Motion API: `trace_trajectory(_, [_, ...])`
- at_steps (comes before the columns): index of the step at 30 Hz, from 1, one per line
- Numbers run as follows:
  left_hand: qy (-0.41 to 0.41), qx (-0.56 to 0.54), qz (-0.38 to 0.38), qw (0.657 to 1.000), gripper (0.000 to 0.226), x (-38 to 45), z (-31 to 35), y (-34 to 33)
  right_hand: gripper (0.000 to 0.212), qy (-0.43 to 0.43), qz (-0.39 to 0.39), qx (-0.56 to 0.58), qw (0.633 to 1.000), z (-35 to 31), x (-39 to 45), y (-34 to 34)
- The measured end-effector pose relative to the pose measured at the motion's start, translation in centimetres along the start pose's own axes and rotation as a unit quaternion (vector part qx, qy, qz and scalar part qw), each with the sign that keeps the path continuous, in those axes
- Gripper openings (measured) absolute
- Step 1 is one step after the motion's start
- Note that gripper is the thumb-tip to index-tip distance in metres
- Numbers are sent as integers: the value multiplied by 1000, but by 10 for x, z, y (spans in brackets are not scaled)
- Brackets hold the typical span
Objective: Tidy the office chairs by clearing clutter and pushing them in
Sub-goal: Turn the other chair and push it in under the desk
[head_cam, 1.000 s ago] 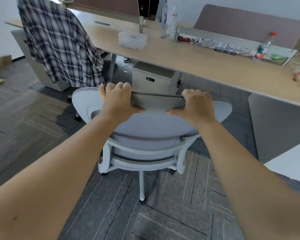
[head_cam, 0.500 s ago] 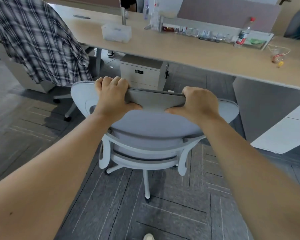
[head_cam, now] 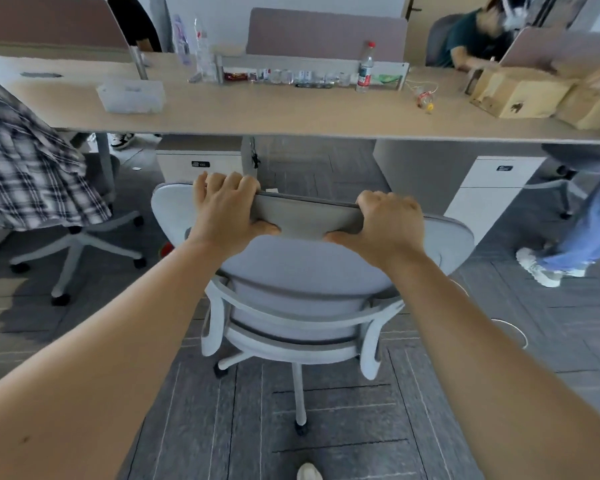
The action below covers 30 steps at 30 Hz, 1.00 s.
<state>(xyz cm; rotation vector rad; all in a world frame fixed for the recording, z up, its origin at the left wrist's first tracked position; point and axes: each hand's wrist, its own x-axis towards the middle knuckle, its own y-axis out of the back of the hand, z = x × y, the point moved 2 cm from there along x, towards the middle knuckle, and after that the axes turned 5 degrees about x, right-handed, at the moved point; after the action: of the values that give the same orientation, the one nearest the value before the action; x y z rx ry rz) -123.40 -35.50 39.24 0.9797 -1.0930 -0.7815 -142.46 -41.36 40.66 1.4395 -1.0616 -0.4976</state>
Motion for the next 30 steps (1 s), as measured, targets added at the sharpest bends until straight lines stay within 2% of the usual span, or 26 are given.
trace_trajectory(3, [-56, -11, 26, 998, 61, -2, 11, -3, 53, -41, 12, -5, 999, 4, -11, -1])
trace_trajectory(8, [-86, -33, 24, 995, 59, 5, 18, -11, 57, -78, 21, -20, 997, 9, -20, -4])
trace_trajectory(18, [-98, -37, -17, 994, 61, 41, 14, -14, 56, -104, 31, 32, 994, 13, 3, -11])
trace_trajectory(30, [-90, -38, -26, 995, 62, 117, 51, -51, 56, -106, 36, 38, 993, 76, 72, -22])
